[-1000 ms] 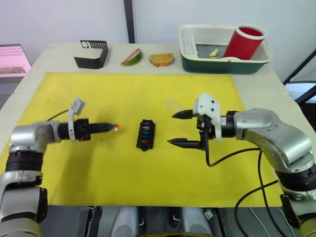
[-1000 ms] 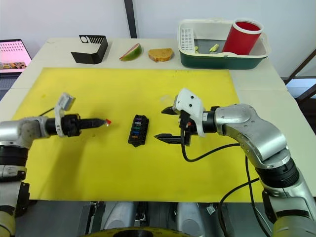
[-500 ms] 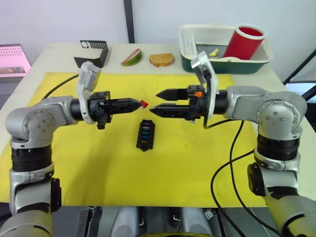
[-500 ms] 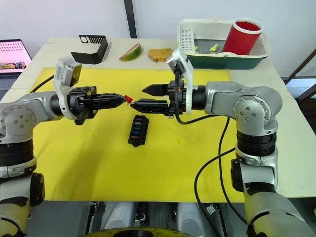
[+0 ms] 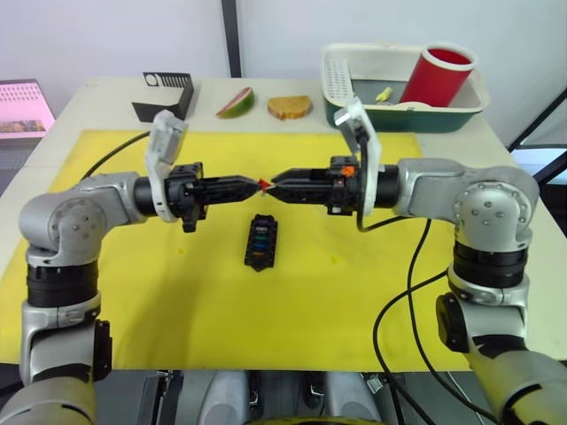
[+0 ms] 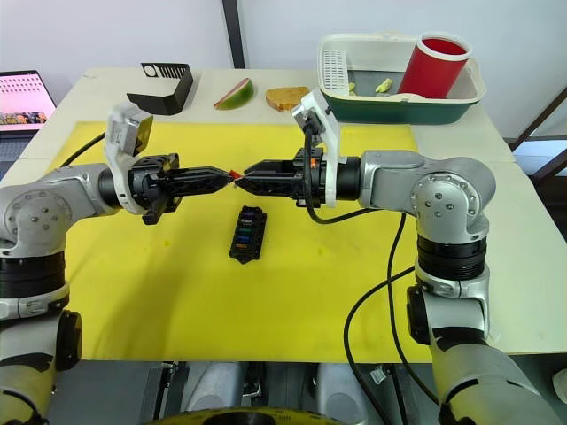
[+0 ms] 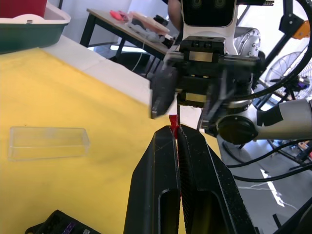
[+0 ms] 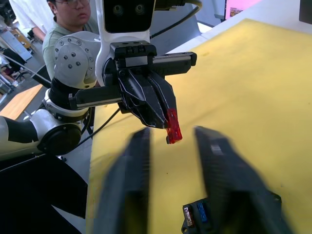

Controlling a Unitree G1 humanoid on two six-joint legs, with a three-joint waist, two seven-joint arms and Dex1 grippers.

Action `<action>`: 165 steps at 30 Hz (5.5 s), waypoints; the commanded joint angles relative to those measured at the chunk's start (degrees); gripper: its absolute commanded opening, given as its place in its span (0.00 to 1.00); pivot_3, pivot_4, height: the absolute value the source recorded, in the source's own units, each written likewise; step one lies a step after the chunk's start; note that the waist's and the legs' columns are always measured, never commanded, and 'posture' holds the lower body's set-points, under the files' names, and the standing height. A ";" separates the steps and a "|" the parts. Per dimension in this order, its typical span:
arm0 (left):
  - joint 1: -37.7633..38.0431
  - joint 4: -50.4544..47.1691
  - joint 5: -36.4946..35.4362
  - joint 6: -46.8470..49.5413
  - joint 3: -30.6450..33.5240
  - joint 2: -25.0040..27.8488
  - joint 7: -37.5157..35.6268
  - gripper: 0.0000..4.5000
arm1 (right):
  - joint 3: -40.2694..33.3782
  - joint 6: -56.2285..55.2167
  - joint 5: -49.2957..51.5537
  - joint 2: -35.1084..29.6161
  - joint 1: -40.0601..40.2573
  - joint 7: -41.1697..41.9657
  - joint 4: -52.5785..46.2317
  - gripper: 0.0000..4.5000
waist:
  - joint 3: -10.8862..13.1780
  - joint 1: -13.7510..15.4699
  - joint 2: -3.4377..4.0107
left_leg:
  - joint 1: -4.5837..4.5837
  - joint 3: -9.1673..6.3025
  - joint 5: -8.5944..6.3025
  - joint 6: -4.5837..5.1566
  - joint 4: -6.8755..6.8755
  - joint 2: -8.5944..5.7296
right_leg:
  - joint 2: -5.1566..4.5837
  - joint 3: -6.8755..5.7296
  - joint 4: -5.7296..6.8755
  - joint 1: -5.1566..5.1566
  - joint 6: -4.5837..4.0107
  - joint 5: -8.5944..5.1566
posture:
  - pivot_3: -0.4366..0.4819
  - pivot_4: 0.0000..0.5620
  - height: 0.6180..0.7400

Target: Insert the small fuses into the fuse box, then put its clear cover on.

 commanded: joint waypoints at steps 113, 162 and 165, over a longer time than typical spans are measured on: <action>0.19 24.54 38.25 -54.43 -19.58 2.39 -13.37 0.99 | 31.46 -28.35 -50.40 2.02 -14.91 31.97 26.87 0.00 | 0.03 -0.15 0.03 | -0.10 0.11 -0.02 0.04 -0.05 0.03 | 0.01 -0.07 -0.04 -0.13 0.01 0.00 | 0.48 0.27 1.00; 0.65 23.15 38.83 -53.59 -19.69 1.90 -13.63 0.99 | 31.82 -29.94 -51.91 1.19 -13.42 30.03 26.99 0.00 | 0.03 -0.14 0.03 | -0.10 0.10 -0.02 0.04 -0.04 0.03 | 0.02 -0.08 -0.02 -0.12 0.01 0.00 | 0.48 0.27 1.00; 0.47 23.53 38.93 -53.80 -19.76 1.81 -13.70 0.99 | 31.60 -30.00 -51.85 1.22 -13.66 29.97 27.37 0.00 | 0.03 -0.13 0.03 | -0.10 0.10 -0.02 0.04 -0.04 0.03 | 0.02 -0.07 -0.02 -0.12 0.01 0.00 | 0.48 0.27 1.00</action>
